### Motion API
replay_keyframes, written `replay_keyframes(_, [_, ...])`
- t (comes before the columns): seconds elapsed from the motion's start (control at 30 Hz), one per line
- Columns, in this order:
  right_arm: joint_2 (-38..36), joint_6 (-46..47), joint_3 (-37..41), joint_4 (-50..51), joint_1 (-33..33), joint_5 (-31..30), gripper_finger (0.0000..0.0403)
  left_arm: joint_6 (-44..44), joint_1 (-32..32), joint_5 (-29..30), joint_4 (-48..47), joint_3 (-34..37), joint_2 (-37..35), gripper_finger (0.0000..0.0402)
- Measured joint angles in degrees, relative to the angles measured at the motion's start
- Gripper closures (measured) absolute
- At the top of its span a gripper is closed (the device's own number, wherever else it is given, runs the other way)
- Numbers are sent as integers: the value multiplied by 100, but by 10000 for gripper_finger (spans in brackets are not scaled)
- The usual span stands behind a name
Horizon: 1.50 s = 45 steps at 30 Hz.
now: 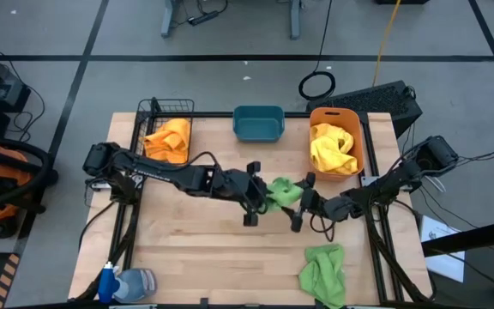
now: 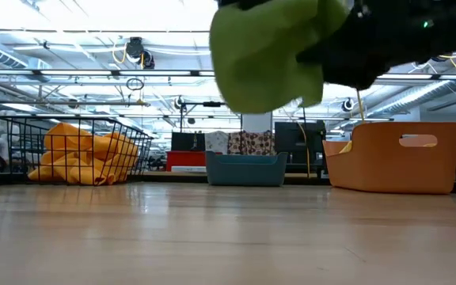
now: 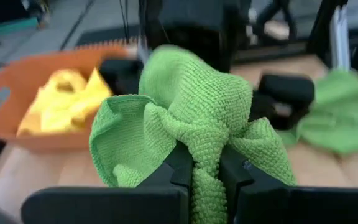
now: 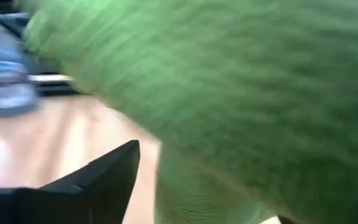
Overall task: Sort microfiber towel by color & place in baskets
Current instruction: Put the left green microfiber cloth into the blue bin
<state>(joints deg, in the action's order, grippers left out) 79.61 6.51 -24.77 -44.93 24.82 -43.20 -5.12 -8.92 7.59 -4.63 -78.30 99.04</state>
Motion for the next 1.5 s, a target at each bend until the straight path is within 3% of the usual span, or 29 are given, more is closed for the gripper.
replay_keyframes(0.17, [0,-233,0,-631,0,1013,65,30,-103,12,705,-3,140,371])
replay_keyframes(0.47, [0,-269,0,-1053,2,1323,84,26,-212,8,1061,3,383,371])
replay_keyframes(0.63, [0,-269,0,-1124,0,1328,151,34,-208,-336,1008,4,376,349])
replay_keyframes(0.97, [0,-392,0,-936,0,1327,384,187,-282,-435,963,2,314,180])
replay_keyframes(1.2, [-2,-379,0,-926,0,1324,374,264,-383,-417,-48,2,-218,108])
replay_keyframes(1.5, [-2,-420,0,-917,0,1323,397,1068,-586,583,-2052,0,-761,90])
